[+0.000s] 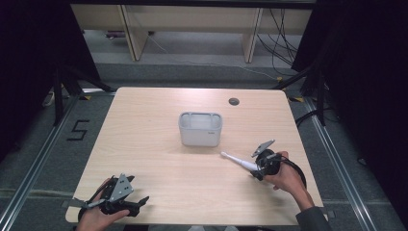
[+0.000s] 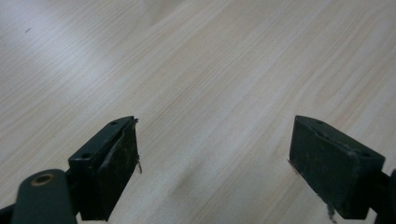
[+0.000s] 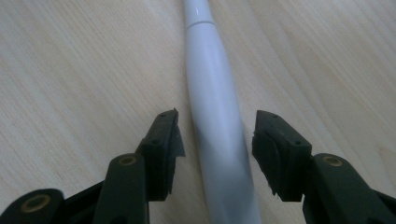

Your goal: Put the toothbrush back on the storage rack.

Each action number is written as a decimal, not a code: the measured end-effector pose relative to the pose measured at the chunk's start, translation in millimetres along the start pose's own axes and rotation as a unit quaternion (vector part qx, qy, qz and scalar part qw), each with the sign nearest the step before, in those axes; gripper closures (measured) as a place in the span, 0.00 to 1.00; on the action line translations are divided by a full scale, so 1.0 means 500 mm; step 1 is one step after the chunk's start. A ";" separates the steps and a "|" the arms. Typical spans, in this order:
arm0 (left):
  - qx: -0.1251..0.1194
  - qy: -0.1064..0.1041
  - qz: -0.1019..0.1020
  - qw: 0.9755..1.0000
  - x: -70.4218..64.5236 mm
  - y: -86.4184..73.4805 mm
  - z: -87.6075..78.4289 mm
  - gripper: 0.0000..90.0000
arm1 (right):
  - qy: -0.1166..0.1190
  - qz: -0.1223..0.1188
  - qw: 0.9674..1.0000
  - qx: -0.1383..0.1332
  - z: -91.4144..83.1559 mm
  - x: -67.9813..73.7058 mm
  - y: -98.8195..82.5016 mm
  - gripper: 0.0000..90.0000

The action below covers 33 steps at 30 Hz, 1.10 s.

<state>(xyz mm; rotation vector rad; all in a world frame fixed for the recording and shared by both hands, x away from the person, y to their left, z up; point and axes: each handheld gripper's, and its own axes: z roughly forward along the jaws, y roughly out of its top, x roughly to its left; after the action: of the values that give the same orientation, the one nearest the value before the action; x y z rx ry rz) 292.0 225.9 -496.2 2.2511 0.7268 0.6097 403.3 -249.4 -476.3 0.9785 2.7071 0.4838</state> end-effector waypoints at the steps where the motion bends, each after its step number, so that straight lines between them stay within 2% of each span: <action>1: 0.000 0.001 0.000 1.000 0.000 0.000 0.000 0.17 | 0.004 -0.001 1.000 0.006 0.003 -0.003 0.003 0.58; 4: -0.001 0.000 -0.003 1.000 -0.001 0.000 0.000 0.17 | 0.009 0.002 1.000 0.018 0.007 -0.006 0.008 0.61; 6: 0.000 0.002 -0.001 1.000 0.001 0.000 0.000 0.17 | 0.015 -0.007 1.000 0.024 0.011 -0.009 0.013 0.64; 7: -0.005 0.008 -0.001 1.000 -0.001 0.000 0.001 0.17 | 0.018 0.003 0.999 0.027 0.011 -0.007 0.014 0.65; 9: -0.004 0.007 -0.001 1.000 -0.001 -0.001 0.001 0.17 | 0.019 -0.006 0.999 0.035 0.011 -0.010 0.019 0.69; 10: -0.003 0.006 -0.001 1.000 0.000 0.000 0.001 0.17 | 0.023 0.005 0.999 0.046 0.011 -0.007 0.021 0.70; 12: -0.004 0.008 0.000 1.000 -0.001 0.000 0.001 0.17 | 0.028 -0.013 0.998 0.050 0.013 -0.010 0.027 0.72; 13: -0.006 0.003 -0.002 1.000 -0.001 0.000 0.000 0.17 | 0.028 -0.008 0.998 0.054 0.014 -0.008 0.029 0.72; 14: 0.005 0.000 0.009 1.000 0.002 0.000 -0.003 0.17 | 0.031 -0.014 0.998 0.059 0.013 -0.009 0.032 0.72; 15: 0.000 0.002 -0.001 1.000 0.001 0.000 -0.001 0.17 | 0.032 -0.010 0.997 0.065 0.013 -0.008 0.034 0.72; 16: 0.000 0.004 0.002 1.000 0.002 0.000 -0.001 0.17 | 0.032 -0.013 0.997 0.071 0.015 -0.009 0.038 0.73; 17: -0.008 0.008 -0.003 1.000 -0.001 0.000 0.001 0.17 | 0.036 -0.011 0.996 0.076 0.014 -0.009 0.040 0.73; 18: -0.003 0.001 0.000 1.000 0.000 0.000 -0.002 0.17 | 0.036 -0.017 0.996 0.079 0.016 -0.011 0.043 0.73; 19: 0.008 -0.002 0.012 1.000 0.003 0.001 -0.004 0.17 | 0.037 -0.015 0.996 0.082 0.017 -0.010 0.044 0.73; 20: 0.000 0.000 -0.002 1.000 0.000 0.000 -0.001 0.17 | 0.040 -0.012 0.995 0.087 0.018 -0.012 0.046 0.73; 22: -0.003 0.004 -0.001 1.000 -0.001 0.000 -0.001 0.17 | 0.045 -0.013 0.995 0.093 0.019 -0.015 0.050 0.73; 24: 0.005 -0.004 0.009 1.000 0.002 0.001 -0.003 0.17 | 0.047 -0.007 0.994 0.102 0.019 -0.014 0.054 0.73; 25: 0.004 0.000 0.005 1.000 0.002 0.001 -0.002 0.17 | 0.047 -0.014 0.994 0.102 0.021 -0.016 0.056 0.73; 26: -0.002 0.002 -0.002 1.000 0.000 0.000 -0.001 0.17 | 0.048 -0.010 0.993 0.106 0.021 -0.015 0.058 0.73; 27: -0.001 0.000 0.005 1.000 0.000 0.001 -0.002 0.17 | 0.046 -0.015 0.993 0.109 0.022 -0.016 0.059 0.73; 28: 0.004 -0.002 0.010 1.000 0.001 0.001 -0.003 0.17 | 0.039 -0.004 0.991 0.125 0.022 -0.013 0.064 0.73; 29: 0.003 -0.003 0.004 1.000 0.000 0.000 -0.003 0.17 | 0.040 -0.026 0.991 0.122 0.025 -0.020 0.064 0.73; 30: 0.001 -0.001 0.003 1.000 0.001 0.000 -0.003 0.17 | 0.039 -0.034 0.991 0.124 0.026 -0.022 0.065 0.73; 32: -0.001 0.000 0.003 1.000 0.000 0.000 -0.002 0.17 | 0.032 -0.024 0.990 0.136 0.024 -0.015 0.069 0.74; 33: 0.009 -0.001 0.013 1.000 0.003 0.001 -0.004 0.17 | 0.033 -0.027 0.989 0.140 0.025 -0.011 0.071 0.74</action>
<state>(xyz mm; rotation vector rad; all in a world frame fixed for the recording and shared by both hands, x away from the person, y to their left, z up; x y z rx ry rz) 292.2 227.5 -494.5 2.2801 0.7054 0.6151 431.9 -224.6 -473.8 0.9646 2.9071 0.1290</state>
